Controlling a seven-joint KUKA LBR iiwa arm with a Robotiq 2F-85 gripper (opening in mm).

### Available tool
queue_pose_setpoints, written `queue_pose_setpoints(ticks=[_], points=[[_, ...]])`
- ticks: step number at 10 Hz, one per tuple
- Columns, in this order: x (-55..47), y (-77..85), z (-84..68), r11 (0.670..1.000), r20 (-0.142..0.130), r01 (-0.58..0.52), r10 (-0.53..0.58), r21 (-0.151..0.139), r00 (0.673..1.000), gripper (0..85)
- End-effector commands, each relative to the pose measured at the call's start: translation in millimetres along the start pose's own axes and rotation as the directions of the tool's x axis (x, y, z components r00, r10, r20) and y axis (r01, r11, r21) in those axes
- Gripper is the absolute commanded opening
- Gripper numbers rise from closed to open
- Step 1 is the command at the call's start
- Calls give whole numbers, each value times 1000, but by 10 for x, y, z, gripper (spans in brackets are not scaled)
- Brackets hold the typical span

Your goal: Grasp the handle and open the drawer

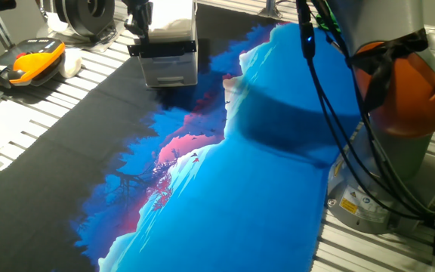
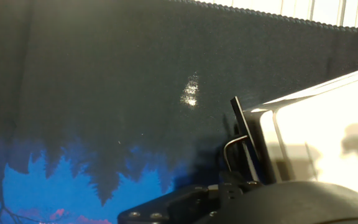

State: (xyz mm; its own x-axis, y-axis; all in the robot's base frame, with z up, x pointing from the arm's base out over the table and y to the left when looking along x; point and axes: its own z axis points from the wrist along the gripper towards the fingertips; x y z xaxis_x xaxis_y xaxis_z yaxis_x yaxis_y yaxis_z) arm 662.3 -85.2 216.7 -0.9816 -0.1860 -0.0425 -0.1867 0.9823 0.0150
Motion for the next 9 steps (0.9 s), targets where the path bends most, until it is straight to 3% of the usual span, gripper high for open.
queue_pose_setpoints(ticks=[1,6,9], points=[[1,0,0,1000,-2,0,0,0,1000,0],[-8,7,3,1000,-9,3,-3,-9,1000,0],[0,22,-25,998,-23,51,-52,-47,998,0]])
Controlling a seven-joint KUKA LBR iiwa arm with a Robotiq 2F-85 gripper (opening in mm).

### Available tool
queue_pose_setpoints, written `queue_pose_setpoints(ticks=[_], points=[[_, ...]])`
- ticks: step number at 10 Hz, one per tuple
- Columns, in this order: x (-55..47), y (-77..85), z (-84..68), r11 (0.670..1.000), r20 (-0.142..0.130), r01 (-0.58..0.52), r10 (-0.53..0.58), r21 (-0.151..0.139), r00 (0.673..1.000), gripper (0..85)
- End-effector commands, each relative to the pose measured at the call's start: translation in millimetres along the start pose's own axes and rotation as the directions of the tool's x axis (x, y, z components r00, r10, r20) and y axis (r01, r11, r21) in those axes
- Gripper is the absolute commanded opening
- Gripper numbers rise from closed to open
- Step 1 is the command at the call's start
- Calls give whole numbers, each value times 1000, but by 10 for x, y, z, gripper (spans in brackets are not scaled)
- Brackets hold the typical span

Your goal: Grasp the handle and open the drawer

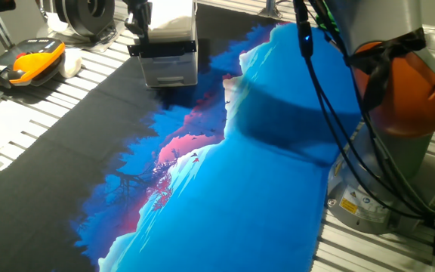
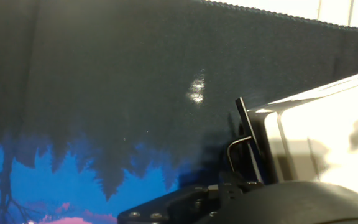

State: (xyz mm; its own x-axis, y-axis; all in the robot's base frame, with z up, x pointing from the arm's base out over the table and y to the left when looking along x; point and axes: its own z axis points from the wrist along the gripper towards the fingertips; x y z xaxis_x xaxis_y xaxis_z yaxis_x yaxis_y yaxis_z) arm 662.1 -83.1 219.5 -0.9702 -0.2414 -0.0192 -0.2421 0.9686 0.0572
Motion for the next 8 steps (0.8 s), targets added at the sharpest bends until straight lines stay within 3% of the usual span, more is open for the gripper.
queue_pose_setpoints(ticks=[1,3,4,5,6,8], points=[[-7,11,-2,1000,-6,16,-16,2,1000,0],[-23,34,-12,993,-15,84,-83,88,996,0],[-36,51,-12,982,-21,116,-114,148,993,0],[-38,54,-14,978,-27,132,-129,163,991,0],[-37,54,-14,974,-31,161,-158,162,987,0],[-41,62,-9,978,-19,188,-187,86,982,0]])
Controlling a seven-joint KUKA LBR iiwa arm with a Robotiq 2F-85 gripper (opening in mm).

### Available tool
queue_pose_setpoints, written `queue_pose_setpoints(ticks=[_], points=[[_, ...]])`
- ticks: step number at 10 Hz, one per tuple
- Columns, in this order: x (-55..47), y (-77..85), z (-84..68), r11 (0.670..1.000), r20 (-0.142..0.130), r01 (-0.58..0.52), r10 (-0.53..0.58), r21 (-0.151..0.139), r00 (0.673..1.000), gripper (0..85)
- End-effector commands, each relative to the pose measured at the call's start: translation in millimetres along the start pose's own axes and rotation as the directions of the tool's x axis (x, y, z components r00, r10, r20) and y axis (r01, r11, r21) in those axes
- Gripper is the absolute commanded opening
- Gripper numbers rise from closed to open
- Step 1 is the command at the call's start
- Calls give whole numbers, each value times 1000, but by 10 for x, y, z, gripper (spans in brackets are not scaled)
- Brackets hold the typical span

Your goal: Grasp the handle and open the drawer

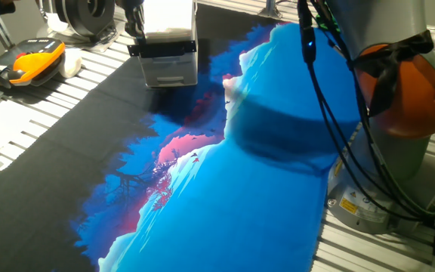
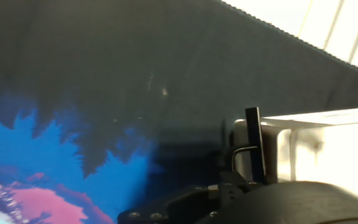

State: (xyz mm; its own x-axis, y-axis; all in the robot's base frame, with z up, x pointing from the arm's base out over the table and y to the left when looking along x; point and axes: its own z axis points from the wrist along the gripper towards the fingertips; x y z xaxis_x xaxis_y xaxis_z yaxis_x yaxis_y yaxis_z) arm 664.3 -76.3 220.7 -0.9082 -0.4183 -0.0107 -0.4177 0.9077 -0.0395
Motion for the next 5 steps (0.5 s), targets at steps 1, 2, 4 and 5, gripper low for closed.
queue_pose_setpoints(ticks=[1,2,4,5], points=[[-3,4,-1,1000,1,0,0,-13,1000,0],[-8,8,2,1000,3,1,-1,-11,1000,0],[-24,27,22,1000,4,17,-17,0,1000,0],[-31,35,28,1000,-8,17,-17,-2,1000,0]])
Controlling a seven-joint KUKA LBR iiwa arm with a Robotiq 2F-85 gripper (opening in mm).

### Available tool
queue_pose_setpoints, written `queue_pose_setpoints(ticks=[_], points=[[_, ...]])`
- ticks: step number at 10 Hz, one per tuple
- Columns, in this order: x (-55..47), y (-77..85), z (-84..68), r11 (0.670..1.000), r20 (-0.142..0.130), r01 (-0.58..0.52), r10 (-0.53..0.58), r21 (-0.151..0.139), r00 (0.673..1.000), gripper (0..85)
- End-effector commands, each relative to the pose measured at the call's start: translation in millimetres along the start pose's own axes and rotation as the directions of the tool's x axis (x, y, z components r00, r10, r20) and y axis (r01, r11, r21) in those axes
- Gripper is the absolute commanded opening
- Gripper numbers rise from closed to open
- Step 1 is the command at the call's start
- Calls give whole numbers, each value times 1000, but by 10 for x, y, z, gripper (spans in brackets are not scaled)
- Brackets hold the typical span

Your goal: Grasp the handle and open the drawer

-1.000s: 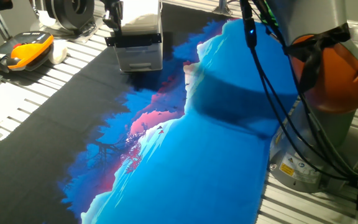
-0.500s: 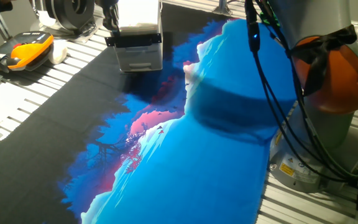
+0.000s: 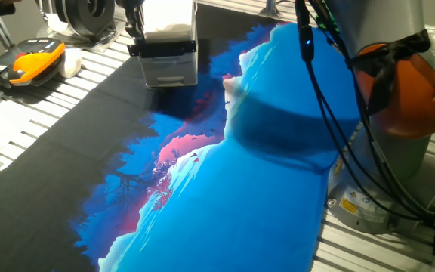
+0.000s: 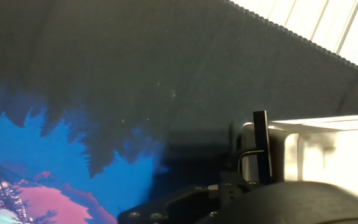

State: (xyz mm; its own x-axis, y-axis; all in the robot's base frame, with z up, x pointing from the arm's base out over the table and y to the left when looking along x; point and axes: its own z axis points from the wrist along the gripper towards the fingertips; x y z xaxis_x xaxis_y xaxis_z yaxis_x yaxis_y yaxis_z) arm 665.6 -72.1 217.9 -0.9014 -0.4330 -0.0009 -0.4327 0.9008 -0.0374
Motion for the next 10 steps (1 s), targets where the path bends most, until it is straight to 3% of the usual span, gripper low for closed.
queue_pose_setpoints(ticks=[1,7,10], points=[[-12,28,14,1000,-4,1,-1,-3,1000,0],[40,59,79,1000,16,0,0,-1,1000,0],[147,32,115,1000,24,0,0,-3,1000,0]])
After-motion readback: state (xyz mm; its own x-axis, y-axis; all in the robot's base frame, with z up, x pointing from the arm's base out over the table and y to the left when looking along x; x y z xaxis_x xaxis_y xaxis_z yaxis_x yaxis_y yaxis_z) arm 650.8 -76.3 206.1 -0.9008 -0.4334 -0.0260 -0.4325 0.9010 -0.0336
